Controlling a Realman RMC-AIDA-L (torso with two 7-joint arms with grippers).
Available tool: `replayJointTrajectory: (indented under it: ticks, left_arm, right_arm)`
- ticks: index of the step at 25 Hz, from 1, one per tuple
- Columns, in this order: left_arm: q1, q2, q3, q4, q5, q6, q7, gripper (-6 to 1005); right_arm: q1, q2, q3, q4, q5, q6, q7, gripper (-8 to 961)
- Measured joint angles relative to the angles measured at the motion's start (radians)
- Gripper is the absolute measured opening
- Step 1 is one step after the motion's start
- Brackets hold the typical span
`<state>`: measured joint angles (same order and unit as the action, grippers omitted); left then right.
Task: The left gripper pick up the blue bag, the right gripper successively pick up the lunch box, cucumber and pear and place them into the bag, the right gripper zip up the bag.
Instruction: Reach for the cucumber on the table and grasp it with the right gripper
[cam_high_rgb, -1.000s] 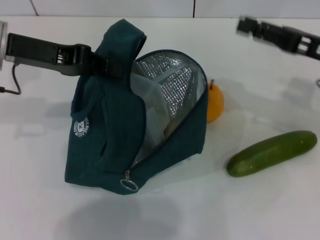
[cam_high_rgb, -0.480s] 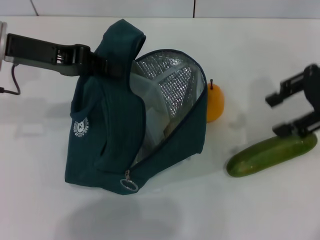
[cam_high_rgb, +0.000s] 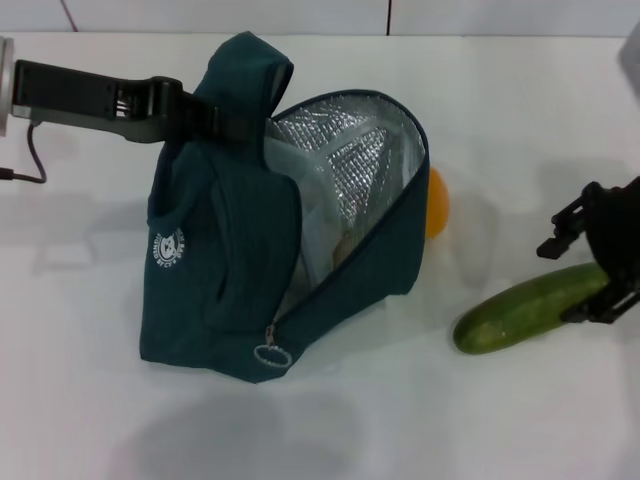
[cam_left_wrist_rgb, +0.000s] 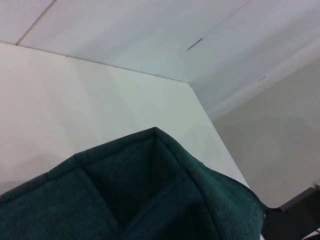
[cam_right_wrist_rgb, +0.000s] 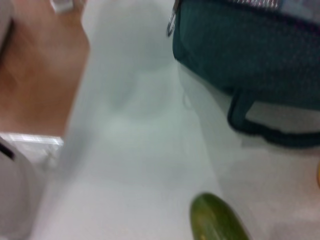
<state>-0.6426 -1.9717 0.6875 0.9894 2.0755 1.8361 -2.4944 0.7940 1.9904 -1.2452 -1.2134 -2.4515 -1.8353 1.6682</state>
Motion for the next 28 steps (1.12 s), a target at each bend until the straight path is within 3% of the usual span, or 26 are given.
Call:
replayJointTrajectory:
  ticks: [4, 14, 28]
  left_arm:
    - [0.000, -0.002, 0.000, -0.001, 0.000, -0.008, 0.000, 41]
    - [0.003, -0.001, 0.000, -0.007, 0.000, -0.014, 0.008, 41]
    - [0.003, -0.002, 0.000, -0.009, 0.000, -0.014, 0.009, 41]
  right_arm:
    - [-0.031, 0.019, -0.039, -0.013, -0.021, 0.078, -0.040, 706]
    - [-0.075, 0.027, -0.204, 0.039, -0.025, 0.223, -0.052, 701]
    - [-0.075, 0.030, -0.243, 0.085, -0.029, 0.282, -0.055, 668]
